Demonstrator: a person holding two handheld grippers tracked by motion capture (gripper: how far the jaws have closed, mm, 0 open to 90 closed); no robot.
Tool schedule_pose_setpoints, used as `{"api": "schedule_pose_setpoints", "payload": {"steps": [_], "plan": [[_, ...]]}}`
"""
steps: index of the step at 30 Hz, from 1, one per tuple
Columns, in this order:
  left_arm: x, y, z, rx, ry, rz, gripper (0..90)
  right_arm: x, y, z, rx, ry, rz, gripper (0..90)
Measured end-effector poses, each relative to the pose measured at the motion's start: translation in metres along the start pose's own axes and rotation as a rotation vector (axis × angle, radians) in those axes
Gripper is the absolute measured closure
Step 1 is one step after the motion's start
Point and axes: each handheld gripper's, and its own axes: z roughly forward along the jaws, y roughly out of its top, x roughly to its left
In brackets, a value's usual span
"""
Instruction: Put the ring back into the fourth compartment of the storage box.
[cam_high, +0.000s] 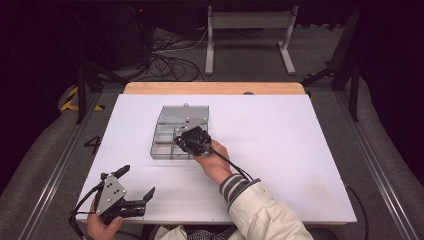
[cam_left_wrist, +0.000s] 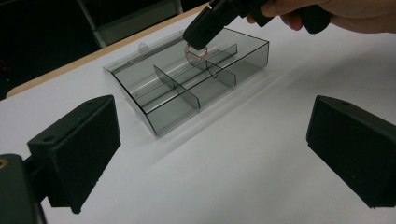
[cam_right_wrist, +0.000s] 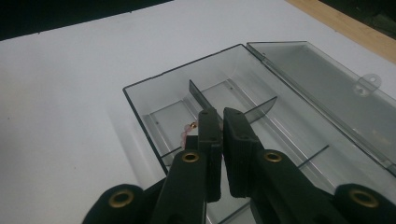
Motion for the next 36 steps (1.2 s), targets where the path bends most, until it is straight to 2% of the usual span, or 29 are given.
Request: {"api": "schedule_pose_setpoints", "payload": {"steps": [10, 15, 28, 34, 36], "plan": [[0.000, 0.001, 0.001, -0.001, -0.005, 0.002, 3.4, 0.004, -0.001, 0.013, -0.029, 0.024, 0.027, 86.6], [0.000, 0.001, 0.001, -0.001, -0.005, 0.004, 3.4, 0.008, -0.002, 0.021, -0.033, 0.025, 0.023, 86.6], [0.000, 0.001, 0.001, -0.001, -0.006, 0.005, 3.4, 0.016, -0.005, 0.035, -0.020, 0.012, 0.007, 86.3], [0.000, 0.001, 0.001, 0.001, -0.009, 0.006, 3.4, 0.016, -0.006, 0.037, -0.012, 0.015, 0.010, 86.1], [0.000, 0.001, 0.001, 0.002, -0.009, 0.007, 3.4, 0.016, -0.006, 0.038, -0.008, 0.030, 0.012, 84.8]]}}
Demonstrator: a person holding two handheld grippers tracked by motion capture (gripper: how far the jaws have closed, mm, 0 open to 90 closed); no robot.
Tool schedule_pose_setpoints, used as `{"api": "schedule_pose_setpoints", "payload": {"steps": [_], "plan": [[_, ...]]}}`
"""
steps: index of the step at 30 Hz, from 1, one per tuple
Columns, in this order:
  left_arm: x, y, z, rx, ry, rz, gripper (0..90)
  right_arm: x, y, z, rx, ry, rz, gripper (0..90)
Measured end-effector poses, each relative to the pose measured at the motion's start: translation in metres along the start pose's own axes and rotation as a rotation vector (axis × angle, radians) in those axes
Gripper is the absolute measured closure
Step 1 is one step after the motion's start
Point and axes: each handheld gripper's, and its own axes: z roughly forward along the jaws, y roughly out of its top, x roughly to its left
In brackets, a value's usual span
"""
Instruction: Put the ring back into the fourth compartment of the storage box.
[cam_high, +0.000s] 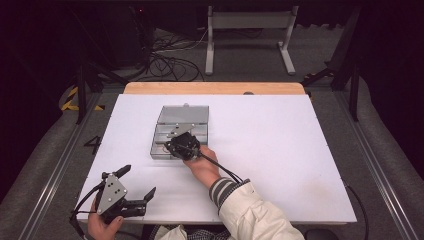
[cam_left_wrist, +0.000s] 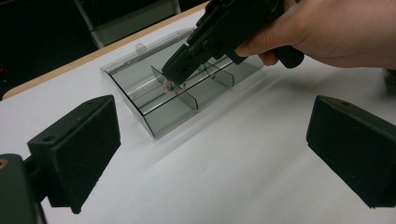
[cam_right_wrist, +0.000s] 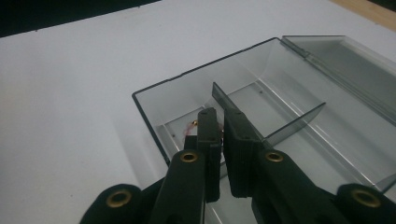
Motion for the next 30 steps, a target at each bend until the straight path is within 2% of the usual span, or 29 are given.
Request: {"api": "schedule_pose_setpoints", "payload": {"steps": [2, 7, 15, 20, 30], "plan": [[0.000, 0.000, 0.000, 0.000, 0.000, 0.000, 3.4, 0.000, 0.000, 0.001, 0.007, 0.020, 0.007, 77.6], [0.000, 0.000, 0.000, 0.000, 0.001, 0.000, 3.4, -0.001, 0.002, -0.004, -0.003, 0.029, 0.018, 68.4], [-0.001, 0.000, 0.001, 0.001, -0.002, -0.004, 3.4, -0.007, 0.010, -0.026, -0.023, 0.050, 0.046, 47.0], [0.000, 0.000, 0.000, 0.000, 0.003, -0.001, 3.4, -0.006, 0.016, -0.043, -0.033, 0.047, 0.024, 42.3], [0.000, 0.000, 0.001, 0.002, 0.004, 0.001, 3.4, -0.006, 0.020, -0.071, -0.071, 0.052, 0.014, 31.5]]}}
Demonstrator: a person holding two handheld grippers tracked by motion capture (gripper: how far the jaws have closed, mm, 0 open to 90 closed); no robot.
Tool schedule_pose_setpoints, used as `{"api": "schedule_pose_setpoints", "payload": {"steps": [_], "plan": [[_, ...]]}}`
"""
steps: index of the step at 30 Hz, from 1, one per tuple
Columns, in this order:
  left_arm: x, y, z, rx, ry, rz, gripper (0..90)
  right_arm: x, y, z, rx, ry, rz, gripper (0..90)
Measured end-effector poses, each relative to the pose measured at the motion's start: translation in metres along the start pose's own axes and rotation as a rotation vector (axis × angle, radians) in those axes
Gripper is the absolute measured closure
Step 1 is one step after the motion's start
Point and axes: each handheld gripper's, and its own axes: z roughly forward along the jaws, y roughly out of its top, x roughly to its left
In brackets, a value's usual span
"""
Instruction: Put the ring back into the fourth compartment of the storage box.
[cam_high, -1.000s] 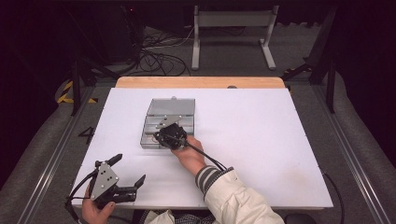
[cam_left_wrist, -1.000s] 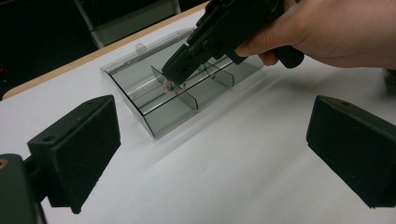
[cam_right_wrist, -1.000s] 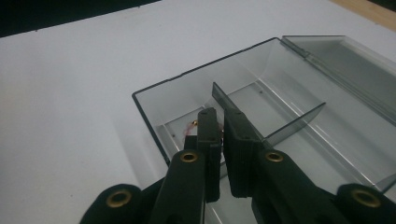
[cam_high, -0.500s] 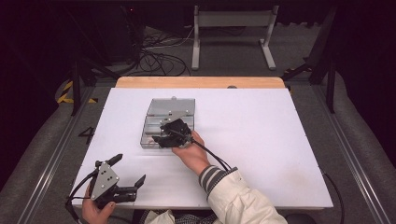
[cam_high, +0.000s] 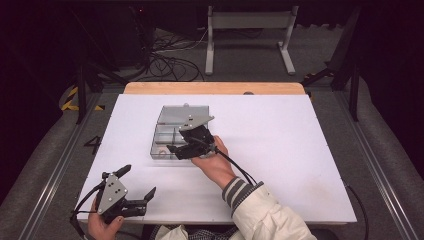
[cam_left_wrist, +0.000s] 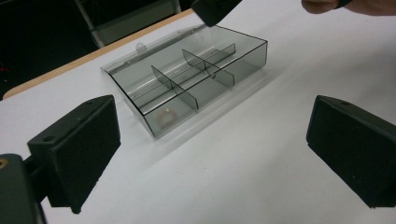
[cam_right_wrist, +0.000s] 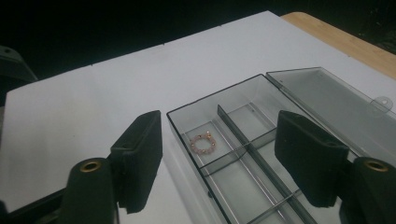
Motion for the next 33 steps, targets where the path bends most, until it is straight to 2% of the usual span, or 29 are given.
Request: {"api": "schedule_pose_setpoints", "payload": {"steps": [8, 21, 26, 33], "plan": [[0.000, 0.000, 0.000, 0.001, -0.002, -0.004, 3.4, 0.001, 0.001, -0.018, -0.024, 0.007, -0.012, 22.8], [0.000, 0.000, 0.001, 0.003, -0.002, -0.004, 3.4, 0.000, 0.001, -0.034, -0.054, 0.003, -0.039, 15.9], [0.000, 0.000, 0.001, 0.000, 0.001, 0.001, 3.3, -0.001, 0.002, -0.042, -0.053, -0.002, -0.046, 7.4], [0.001, 0.000, 0.001, 0.000, 0.001, -0.002, 3.3, -0.007, -0.001, -0.064, -0.053, -0.021, -0.050, 3.1]]}}
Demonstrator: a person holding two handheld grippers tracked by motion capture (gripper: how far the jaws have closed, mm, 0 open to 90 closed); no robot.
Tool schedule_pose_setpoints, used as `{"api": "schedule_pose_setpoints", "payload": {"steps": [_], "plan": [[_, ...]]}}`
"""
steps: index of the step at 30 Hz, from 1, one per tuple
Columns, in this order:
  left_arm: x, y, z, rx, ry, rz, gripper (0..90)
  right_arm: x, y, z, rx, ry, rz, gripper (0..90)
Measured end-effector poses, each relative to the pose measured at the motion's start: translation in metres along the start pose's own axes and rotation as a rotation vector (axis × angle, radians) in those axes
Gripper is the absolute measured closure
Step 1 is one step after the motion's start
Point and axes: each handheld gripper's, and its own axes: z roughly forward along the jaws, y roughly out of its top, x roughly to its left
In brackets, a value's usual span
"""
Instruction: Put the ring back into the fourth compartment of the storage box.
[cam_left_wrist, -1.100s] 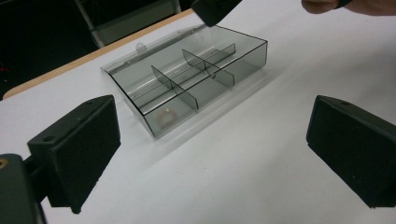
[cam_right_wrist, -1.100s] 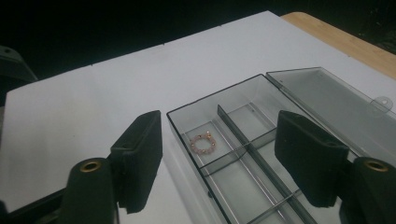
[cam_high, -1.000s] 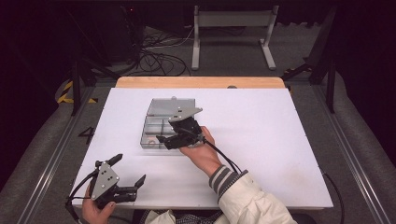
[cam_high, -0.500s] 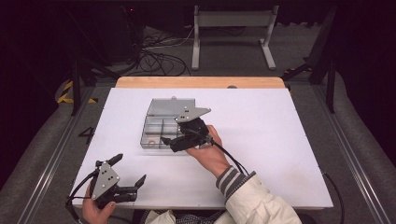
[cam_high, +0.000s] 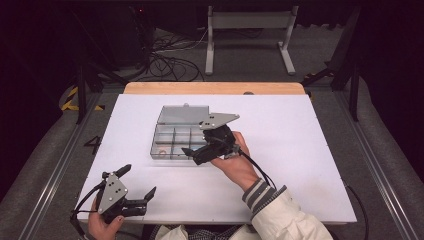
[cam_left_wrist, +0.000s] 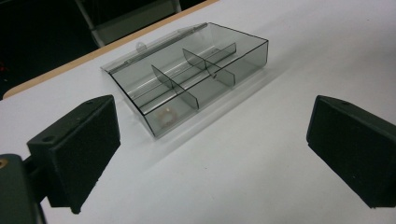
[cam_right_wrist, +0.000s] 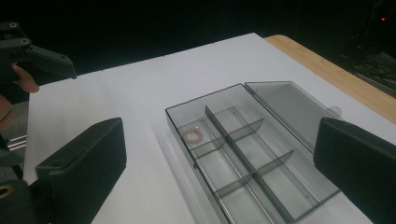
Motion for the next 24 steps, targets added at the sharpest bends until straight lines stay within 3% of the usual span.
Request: {"api": "schedule_pose_setpoints", "payload": {"steps": [11, 24], "plan": [[0.000, 0.000, 0.000, 0.004, 0.002, 0.004, 3.2, -0.017, -0.018, -0.047, -0.034, -0.052, 0.035, 3.0], [-0.001, 0.000, 0.000, 0.002, 0.004, 0.003, 3.2, -0.029, -0.053, -0.088, -0.039, -0.108, 0.062, 2.3]]}}
